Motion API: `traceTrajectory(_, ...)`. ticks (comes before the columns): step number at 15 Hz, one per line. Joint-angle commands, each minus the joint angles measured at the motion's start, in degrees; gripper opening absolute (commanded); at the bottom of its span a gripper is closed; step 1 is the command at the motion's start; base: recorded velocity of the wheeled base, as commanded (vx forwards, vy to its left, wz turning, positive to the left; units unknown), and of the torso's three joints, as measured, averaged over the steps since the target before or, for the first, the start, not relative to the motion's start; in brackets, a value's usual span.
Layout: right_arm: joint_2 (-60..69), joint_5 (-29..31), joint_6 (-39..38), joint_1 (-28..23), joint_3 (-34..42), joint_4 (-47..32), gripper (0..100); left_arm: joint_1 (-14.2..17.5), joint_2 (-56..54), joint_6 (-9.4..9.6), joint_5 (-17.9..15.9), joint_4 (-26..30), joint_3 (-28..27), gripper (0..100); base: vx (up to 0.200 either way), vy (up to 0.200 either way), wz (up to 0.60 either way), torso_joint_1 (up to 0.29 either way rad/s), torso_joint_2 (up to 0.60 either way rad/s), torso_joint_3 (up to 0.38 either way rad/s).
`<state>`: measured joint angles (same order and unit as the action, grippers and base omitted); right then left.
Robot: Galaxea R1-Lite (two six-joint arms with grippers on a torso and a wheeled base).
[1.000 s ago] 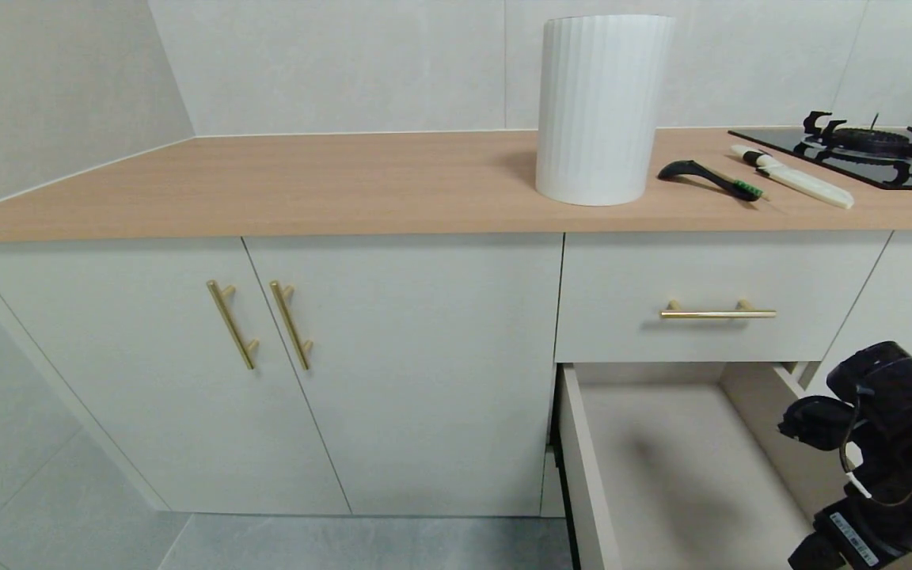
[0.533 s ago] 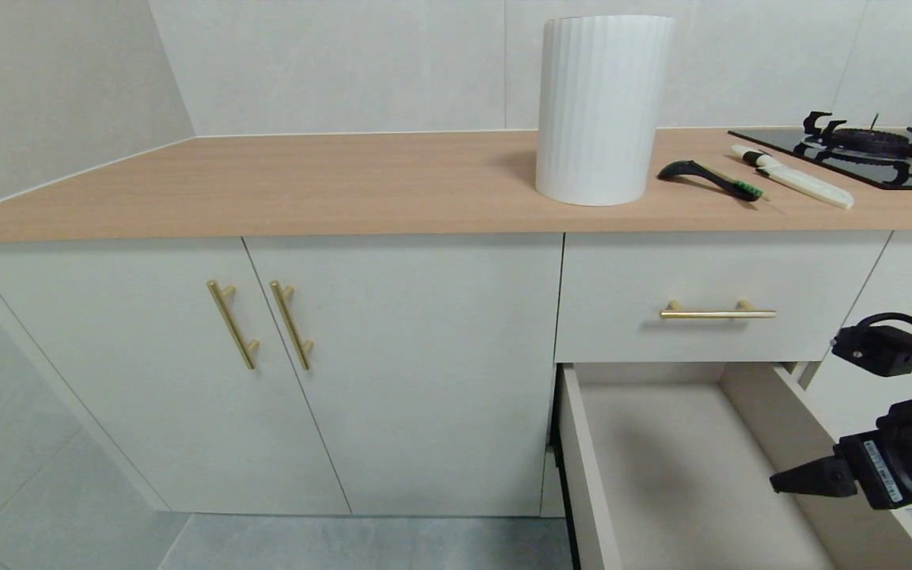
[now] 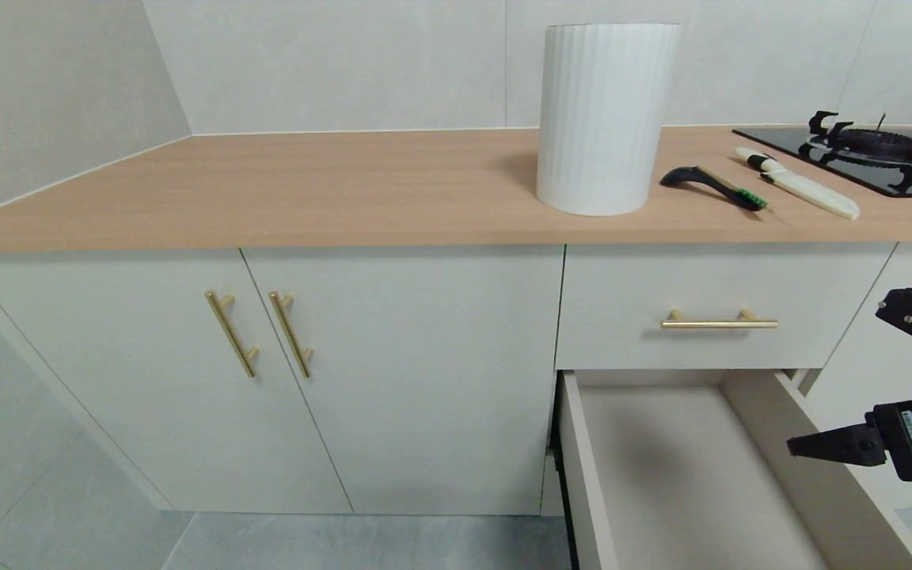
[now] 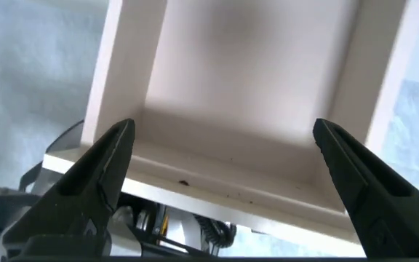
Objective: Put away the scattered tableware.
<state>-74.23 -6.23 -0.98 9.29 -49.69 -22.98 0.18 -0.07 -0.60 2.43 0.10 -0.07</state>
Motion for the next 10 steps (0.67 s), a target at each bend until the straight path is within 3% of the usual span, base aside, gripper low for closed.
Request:
traceTrajectory(1, 0.2, 0.0, 0.1, 0.0, 0.0, 0.1, 100, 0.0, 0.1, -0.02, 0.0, -0.1, 0.0, 100, 0.000, 0.000, 0.00, 0.076, -0.56, -0.364)
traceTrajectory(7, -0.6, 0.0, 0.1, 0.0, -0.6, 1.7, 100, 0.0, 0.1, -0.02, 0.0, -0.2, 0.0, 100, 0.000, 0.000, 0.00, 0.107, -0.49, -0.336)
traceTrajectory(10, -4.6, 0.3, 0.1, -0.5, -7.2, 6.6, 100, 0.0, 0.1, -0.02, 0.0, -0.2, 0.0, 100, 0.000, 0.000, 0.00, 0.082, -0.25, -0.181)
